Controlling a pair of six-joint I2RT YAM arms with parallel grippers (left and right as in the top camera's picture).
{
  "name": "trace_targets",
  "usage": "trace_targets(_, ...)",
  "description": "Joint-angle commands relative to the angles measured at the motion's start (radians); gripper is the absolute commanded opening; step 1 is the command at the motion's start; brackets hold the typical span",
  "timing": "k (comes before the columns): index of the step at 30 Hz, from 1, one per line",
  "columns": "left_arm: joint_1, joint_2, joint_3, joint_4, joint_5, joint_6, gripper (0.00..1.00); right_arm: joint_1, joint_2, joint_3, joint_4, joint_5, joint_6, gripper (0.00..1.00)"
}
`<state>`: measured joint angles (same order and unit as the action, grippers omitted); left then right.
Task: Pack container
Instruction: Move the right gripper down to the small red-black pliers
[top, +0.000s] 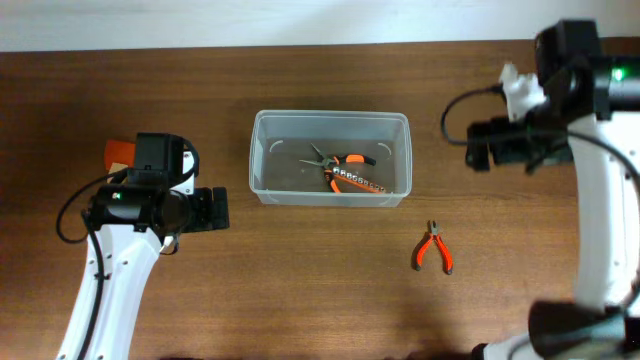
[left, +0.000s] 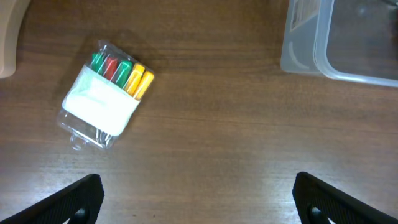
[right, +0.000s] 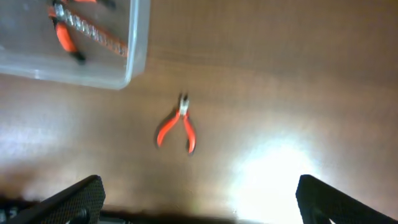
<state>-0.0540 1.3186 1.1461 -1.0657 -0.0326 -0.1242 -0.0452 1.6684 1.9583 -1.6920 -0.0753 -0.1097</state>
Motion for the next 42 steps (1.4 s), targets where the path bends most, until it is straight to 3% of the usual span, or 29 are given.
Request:
trace_targets(1, 0.002, 0.002, -0.001, -0.002, 0.012, 0.016, 0.99, 0.007, -0.208, -0.172, -0.007, 0.001, 0.06, 0.99)
trace_targets(6, 0.002, 0.002, -0.001, -0.002, 0.017, 0.016, 0.99, 0.005, -0.439, -0.47, 0.026, 0.0, 0.079, 0.99)
trace_targets(11, 0.002, 0.002, -0.001, 0.0, 0.027, 0.016, 0.99, 0.006, -0.583, -0.741, 0.208, 0.002, 0.059, 0.99)
trace_targets(28, 0.002, 0.002, -0.001, -0.001, 0.03, 0.016, 0.99, 0.005, -0.279, -0.784, 0.44, 0.003, 0.045, 0.99)
trace_targets(35, 0.002, 0.002, -0.001, 0.0, 0.029, 0.016, 0.99, 0.005, -0.348, -0.784, 0.402, -0.01, 0.093, 0.99)
trace_targets(42, 0.002, 0.002, -0.001, 0.003, 0.029, 0.016, 0.99, 0.005, -0.499, -0.784, 0.281, -0.161, 0.142, 0.99)
